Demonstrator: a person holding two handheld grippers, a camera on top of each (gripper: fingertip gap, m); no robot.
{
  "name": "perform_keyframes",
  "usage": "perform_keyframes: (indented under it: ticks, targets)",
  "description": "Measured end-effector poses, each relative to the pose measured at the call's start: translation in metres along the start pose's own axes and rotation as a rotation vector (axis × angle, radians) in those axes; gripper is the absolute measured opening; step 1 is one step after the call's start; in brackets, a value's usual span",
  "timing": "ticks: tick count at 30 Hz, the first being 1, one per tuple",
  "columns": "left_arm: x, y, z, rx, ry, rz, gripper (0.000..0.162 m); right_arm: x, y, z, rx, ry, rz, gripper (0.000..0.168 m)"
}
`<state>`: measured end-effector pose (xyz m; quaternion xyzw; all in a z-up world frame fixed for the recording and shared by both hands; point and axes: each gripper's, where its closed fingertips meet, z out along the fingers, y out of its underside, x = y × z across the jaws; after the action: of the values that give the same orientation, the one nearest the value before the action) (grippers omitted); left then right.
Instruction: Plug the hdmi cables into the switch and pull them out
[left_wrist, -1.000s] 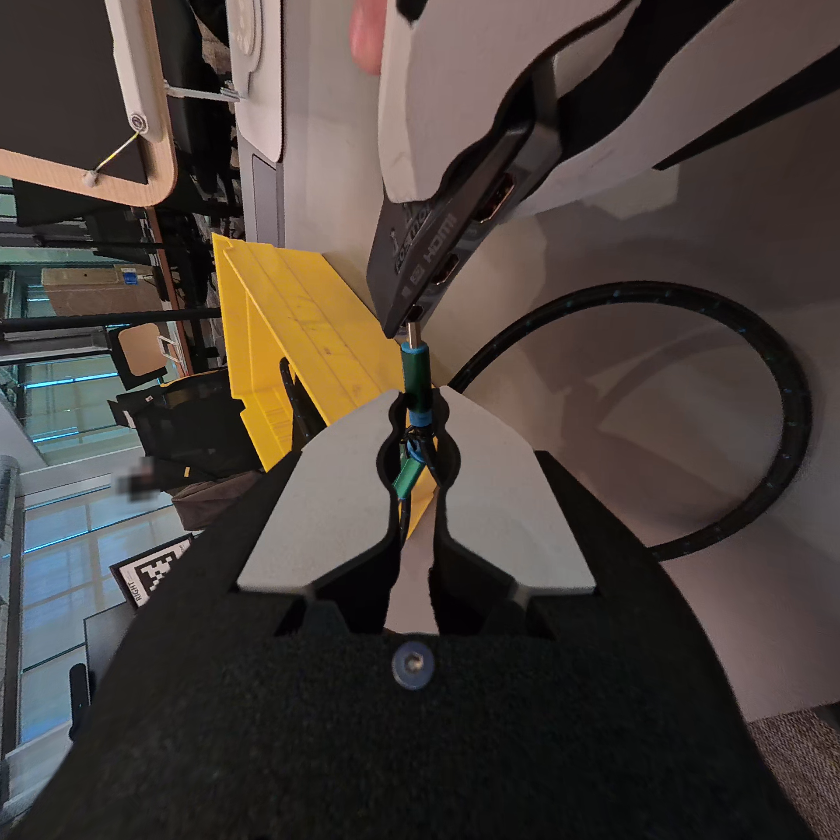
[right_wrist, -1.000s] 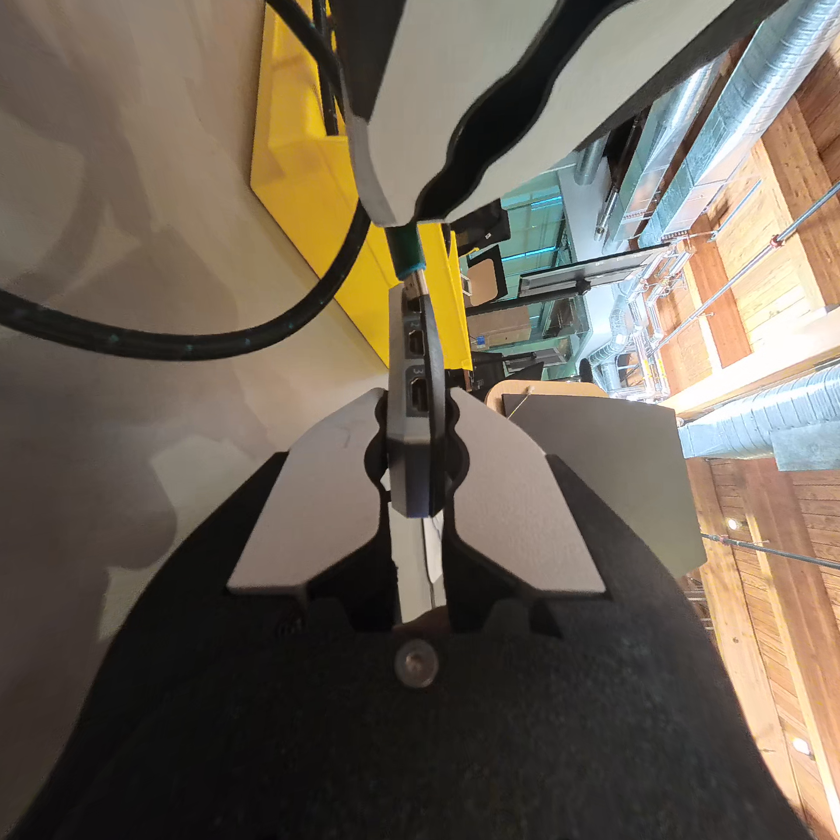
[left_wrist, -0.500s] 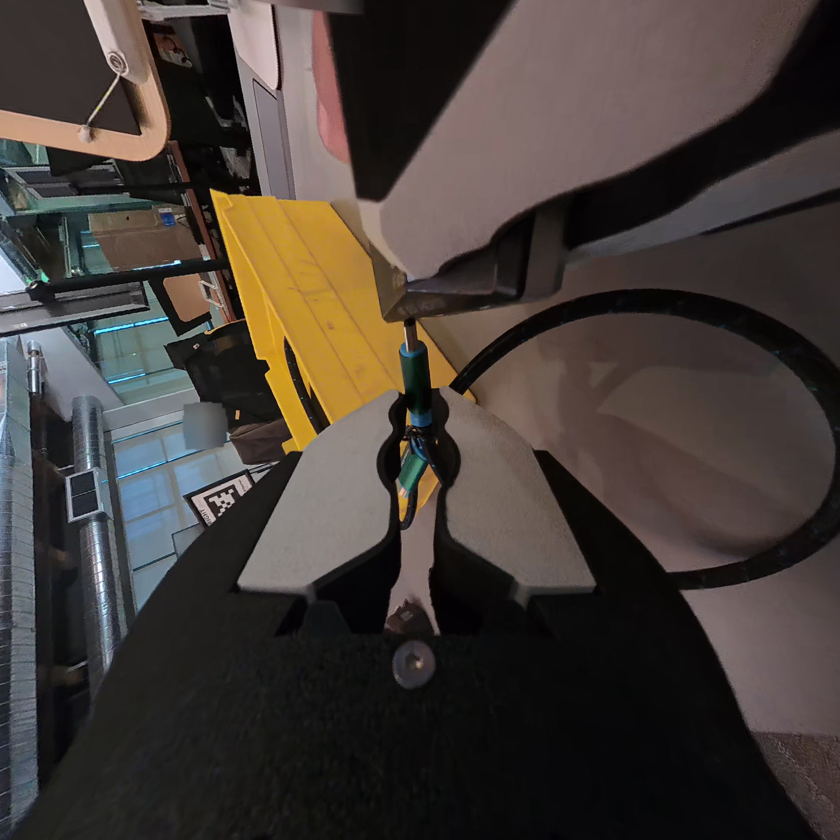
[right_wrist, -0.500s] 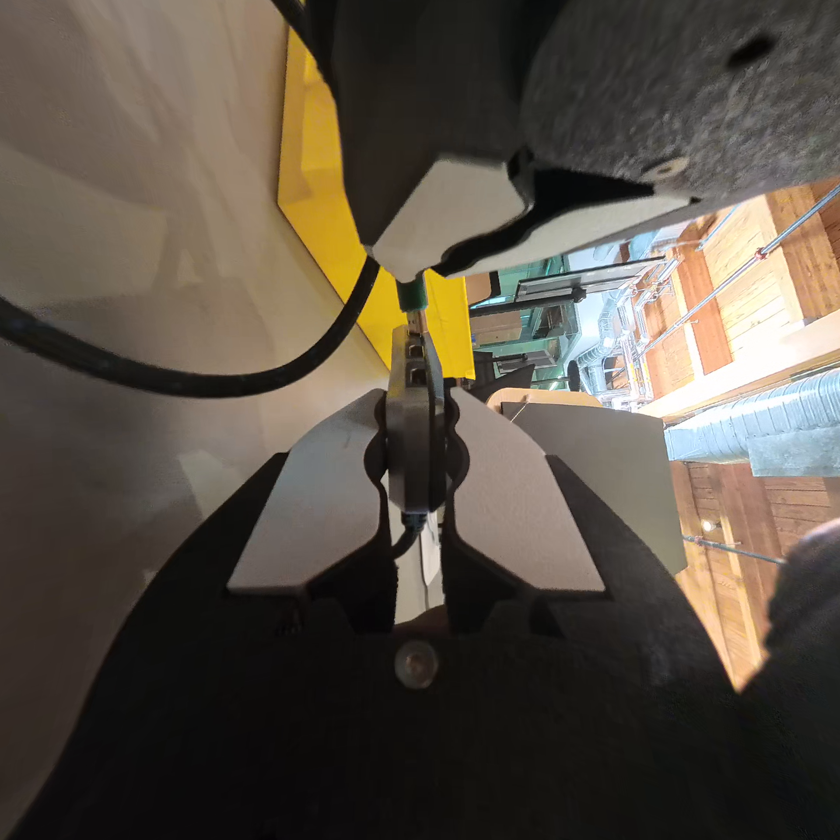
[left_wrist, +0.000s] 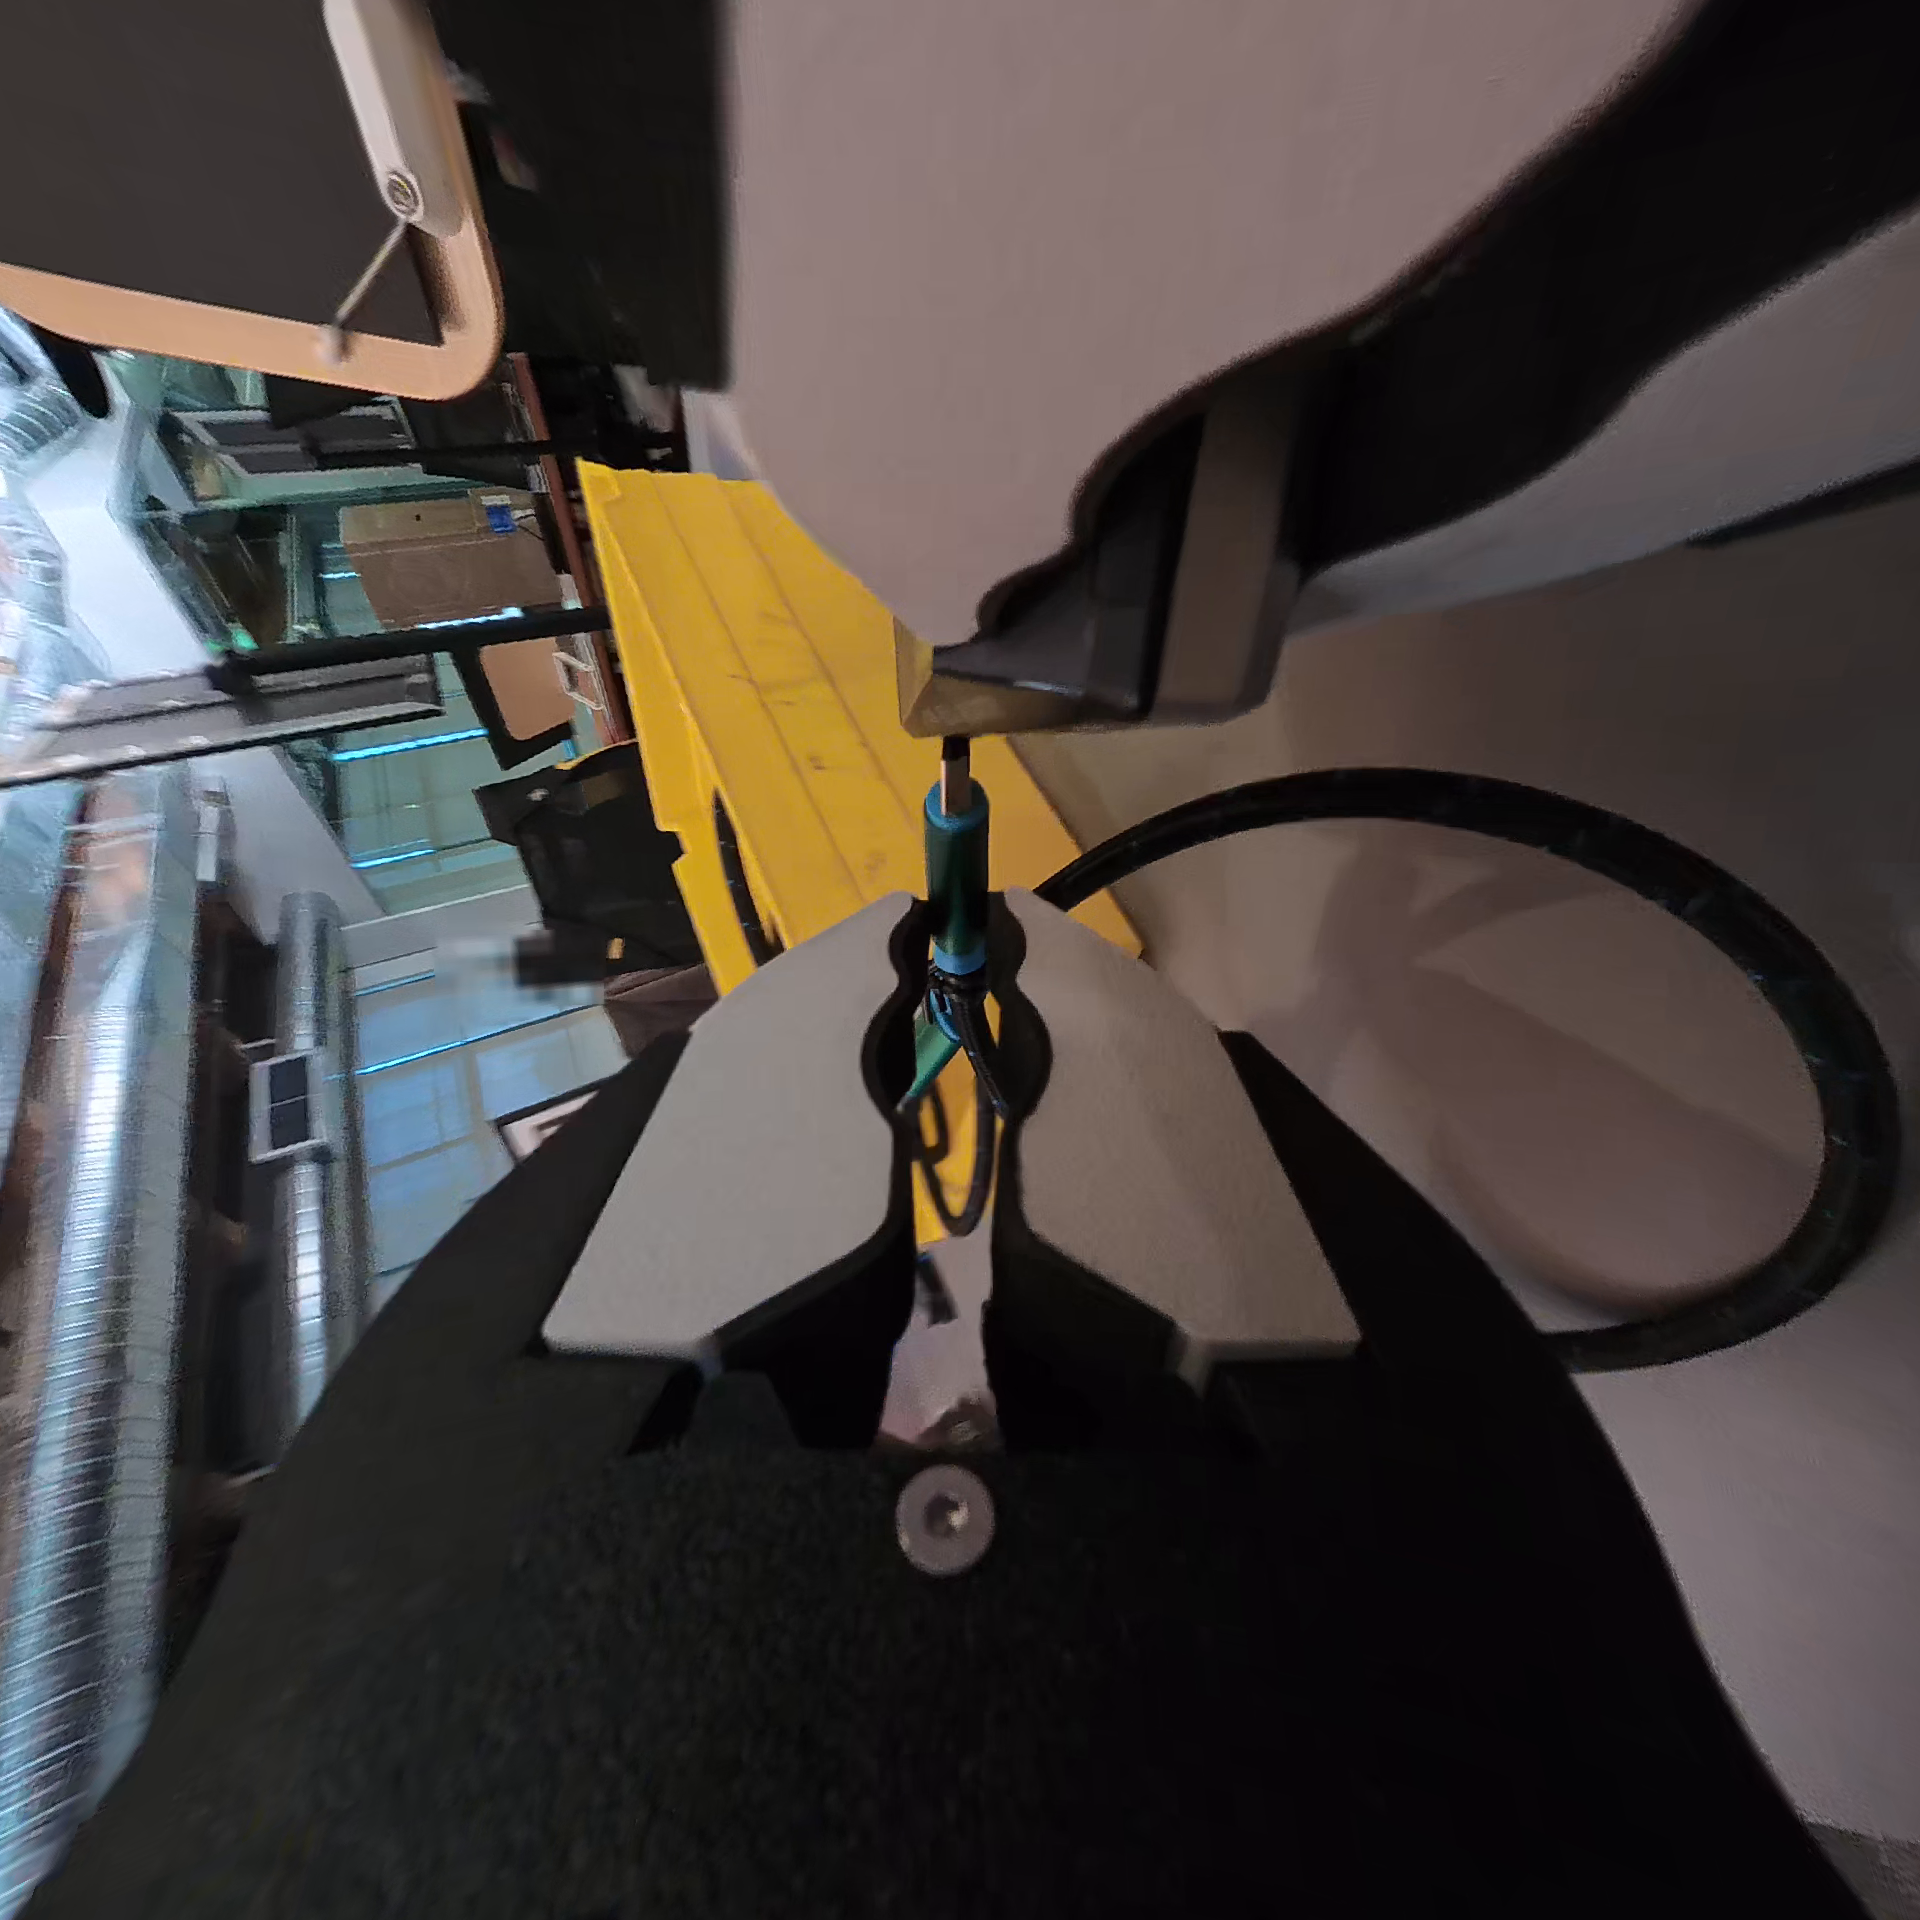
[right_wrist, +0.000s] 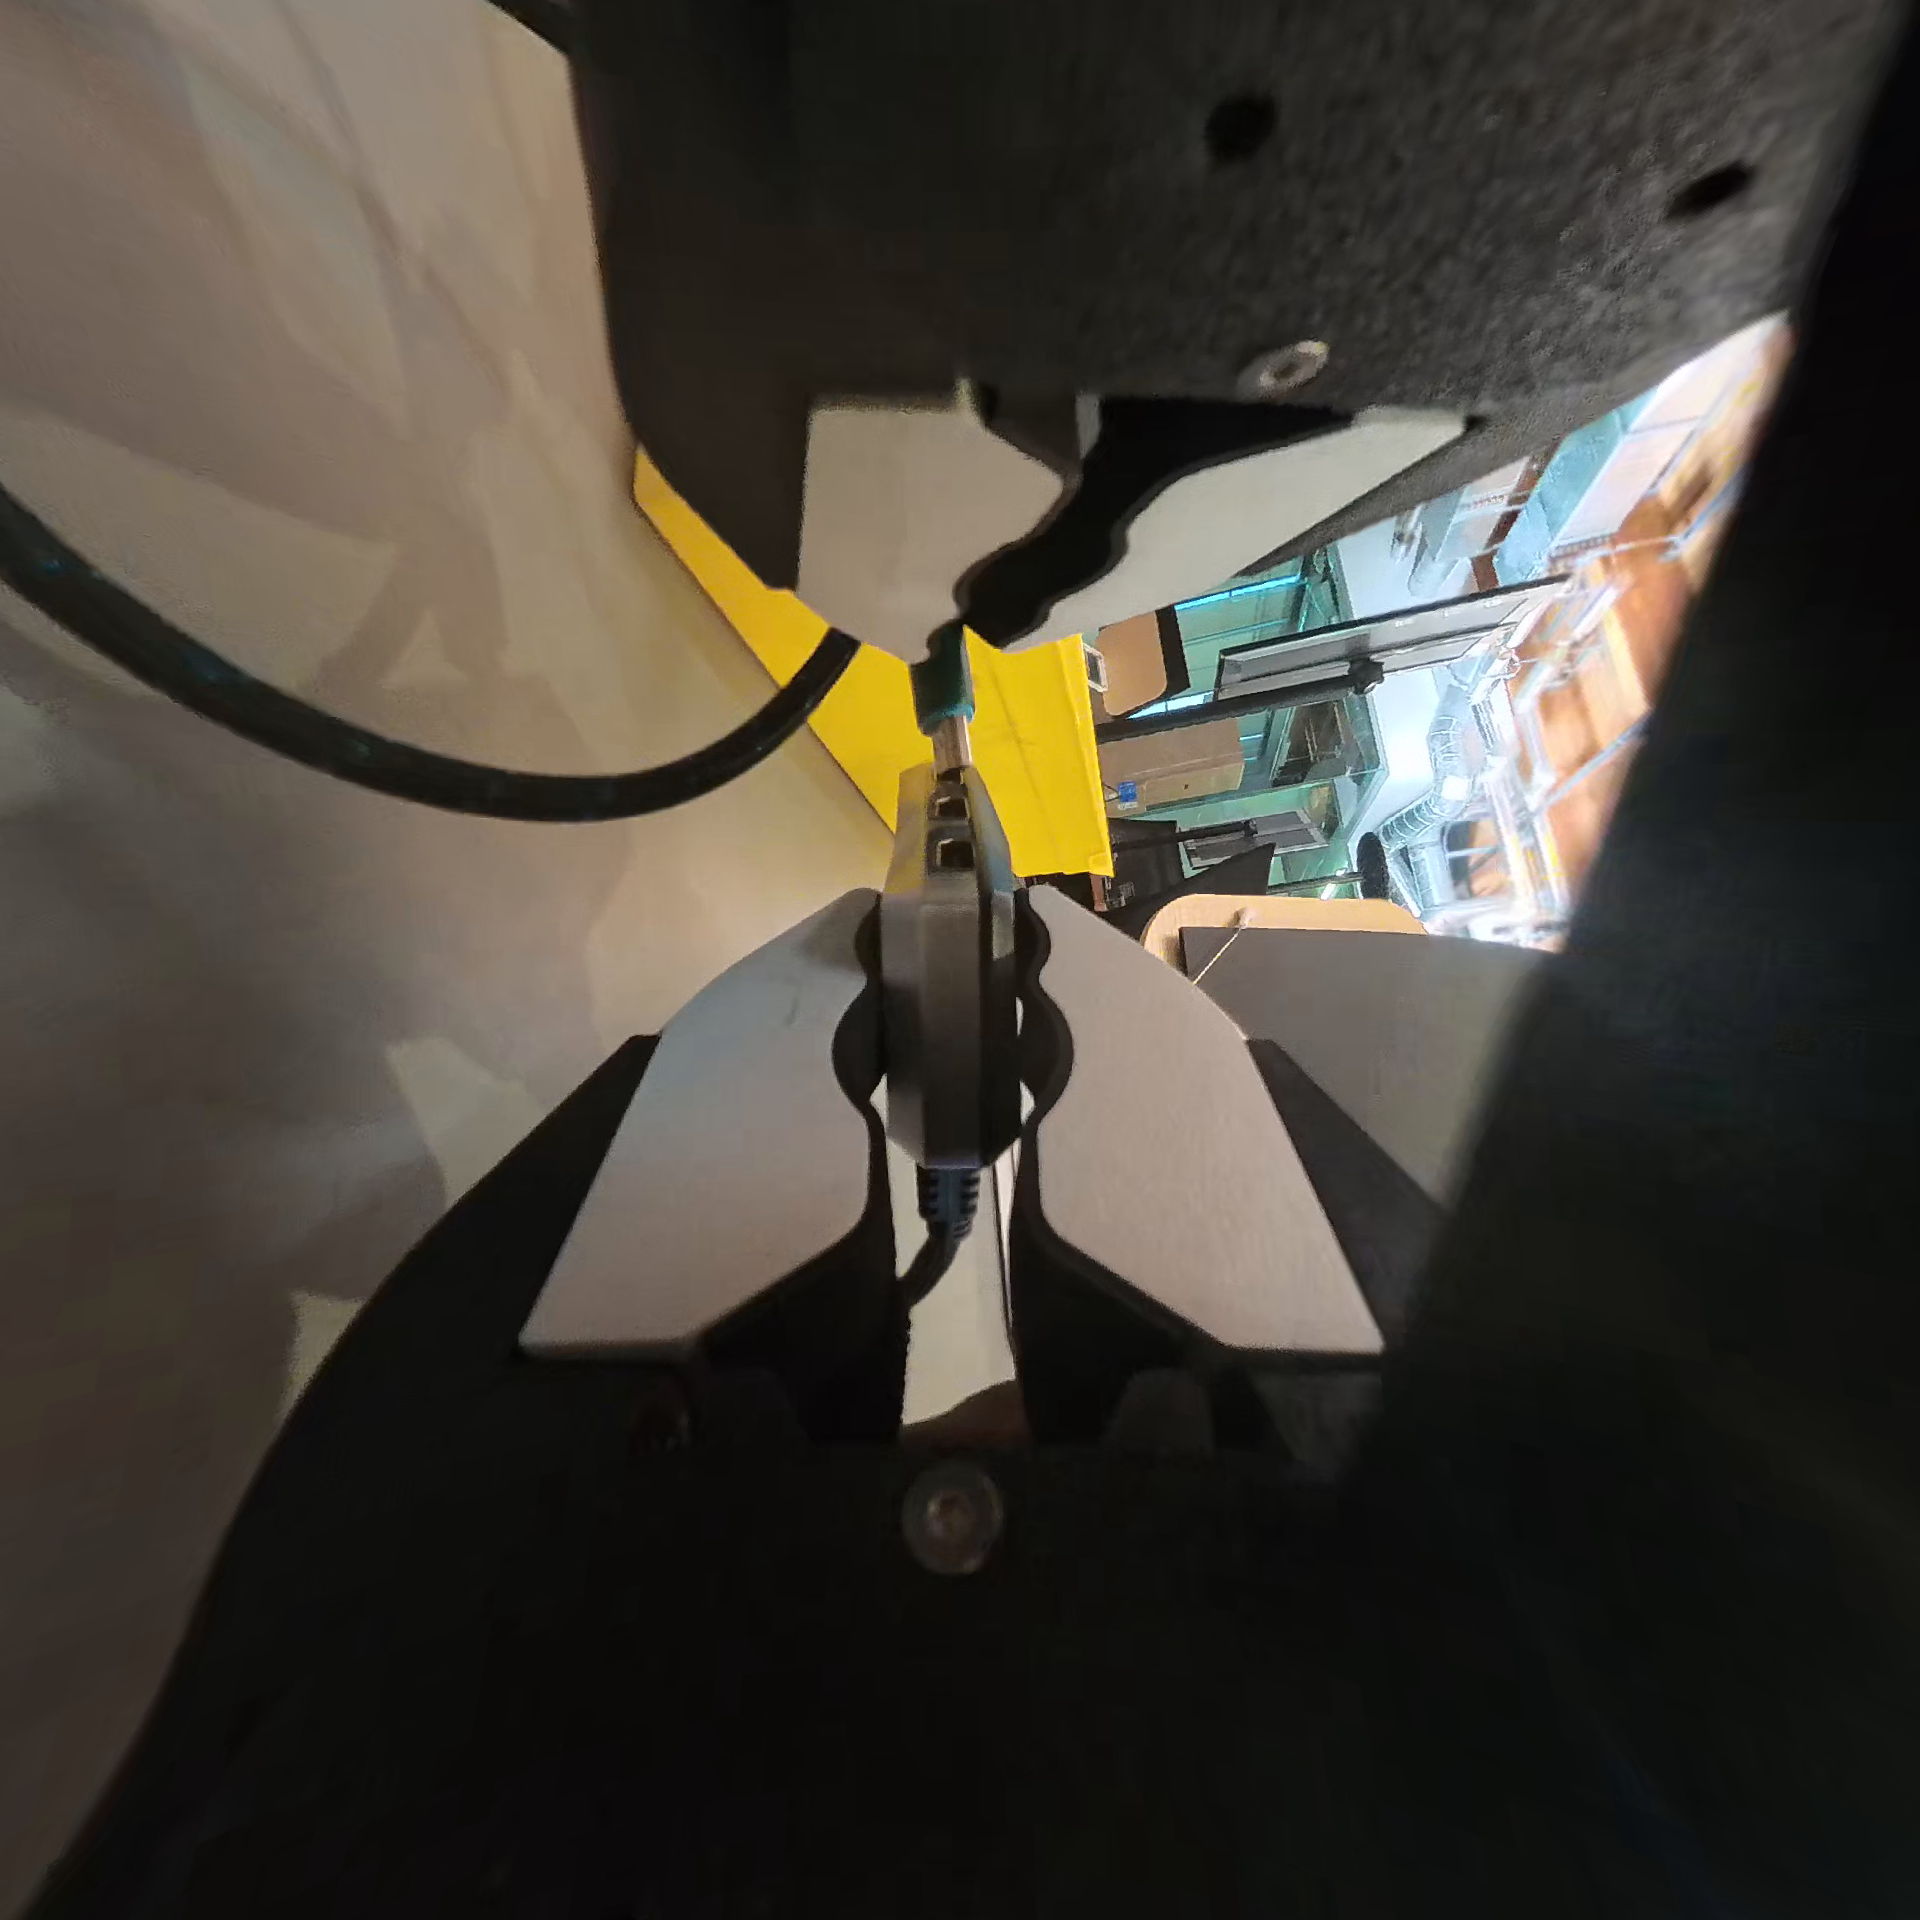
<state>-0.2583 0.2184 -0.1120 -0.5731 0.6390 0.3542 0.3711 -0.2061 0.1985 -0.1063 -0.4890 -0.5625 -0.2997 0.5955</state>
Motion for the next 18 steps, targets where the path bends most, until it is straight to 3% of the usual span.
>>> perform_keyframes:
  ticks: [6,11,15,18]
  targets:
    - [0.029,0.000,0.005,0.159,0.264,-0.280,0.010,-0.012,0.009,-0.001,0.023,-0.039,-0.022,0.021]
    - [0.073,0.014,-0.012,0.311,0.696,-0.664,0.010,-0.016,0.020,-0.002,0.019,-0.078,-0.025,0.021]
    - [0.060,0.027,-0.033,0.500,1.036,-1.089,0.024,-0.018,0.020,-0.002,0.020,-0.084,-0.026,0.021]
    - [0.061,0.046,-0.035,0.528,1.165,-1.189,0.031,-0.021,0.019,-0.002,0.024,-0.091,-0.026,0.021]
